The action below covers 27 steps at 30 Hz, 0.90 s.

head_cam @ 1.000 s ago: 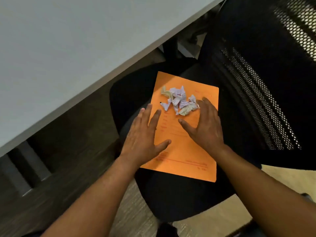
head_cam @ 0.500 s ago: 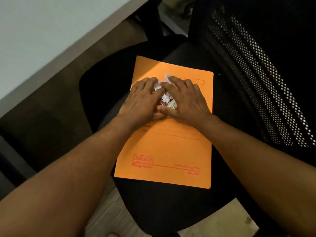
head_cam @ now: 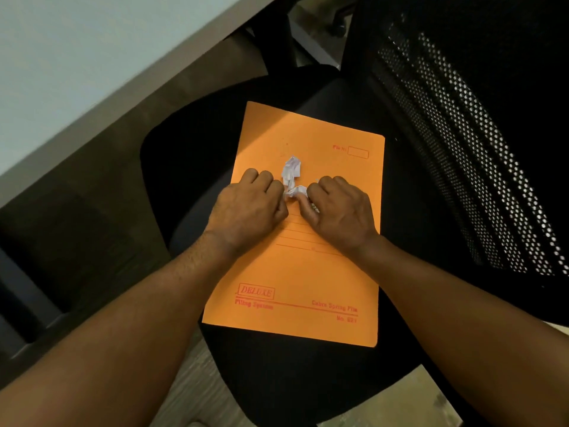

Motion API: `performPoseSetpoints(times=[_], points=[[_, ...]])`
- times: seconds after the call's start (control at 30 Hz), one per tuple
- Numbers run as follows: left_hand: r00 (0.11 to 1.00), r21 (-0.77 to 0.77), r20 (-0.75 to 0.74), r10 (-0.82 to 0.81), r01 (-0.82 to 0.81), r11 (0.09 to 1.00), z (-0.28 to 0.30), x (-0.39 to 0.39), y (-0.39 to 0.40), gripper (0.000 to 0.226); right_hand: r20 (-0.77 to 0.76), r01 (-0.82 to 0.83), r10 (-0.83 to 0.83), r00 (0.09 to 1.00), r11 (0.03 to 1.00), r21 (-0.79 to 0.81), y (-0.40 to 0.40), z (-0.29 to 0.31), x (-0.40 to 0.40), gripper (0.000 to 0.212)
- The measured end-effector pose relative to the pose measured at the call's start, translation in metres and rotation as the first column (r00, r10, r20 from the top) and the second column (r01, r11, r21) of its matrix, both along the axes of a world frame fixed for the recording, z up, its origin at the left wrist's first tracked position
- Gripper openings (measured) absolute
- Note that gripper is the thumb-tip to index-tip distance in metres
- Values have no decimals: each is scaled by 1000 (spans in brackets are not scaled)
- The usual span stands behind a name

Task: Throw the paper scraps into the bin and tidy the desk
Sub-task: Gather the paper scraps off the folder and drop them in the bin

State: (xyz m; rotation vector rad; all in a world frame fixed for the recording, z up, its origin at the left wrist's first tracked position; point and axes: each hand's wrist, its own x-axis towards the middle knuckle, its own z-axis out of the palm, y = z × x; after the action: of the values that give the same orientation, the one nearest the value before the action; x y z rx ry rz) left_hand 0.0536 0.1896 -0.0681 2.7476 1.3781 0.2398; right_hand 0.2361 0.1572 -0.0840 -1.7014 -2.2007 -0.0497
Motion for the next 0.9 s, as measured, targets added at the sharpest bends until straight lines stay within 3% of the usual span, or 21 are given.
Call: performPoseSetpoints(times=[0.2, 0.27, 0.43, 0.6, 0.9], points=[[966, -40, 193, 173, -169, 985, 8, 6, 4, 32, -39, -6, 5, 999, 999, -37, -14, -2, 1, 29], [967, -42, 206, 147, -142, 989, 10, 14, 11, 33, -52, -10, 8, 999, 999, -41, -19, -3, 1, 27], [993, -27, 115, -10, 13, 1000, 5, 37, 22, 32, -66, 10, -12, 998, 999, -38, -31, -1, 4, 28], [992, -22, -79, -94, 93, 995, -10, 41, 17, 33, -40, 4, -7, 999, 996, -87, -49, 3, 14, 30], [998, -78, 64, 6, -1, 997, -1, 11, -20, 34, -155, 105, -122, 980, 988, -113, -56, 17, 13, 25]])
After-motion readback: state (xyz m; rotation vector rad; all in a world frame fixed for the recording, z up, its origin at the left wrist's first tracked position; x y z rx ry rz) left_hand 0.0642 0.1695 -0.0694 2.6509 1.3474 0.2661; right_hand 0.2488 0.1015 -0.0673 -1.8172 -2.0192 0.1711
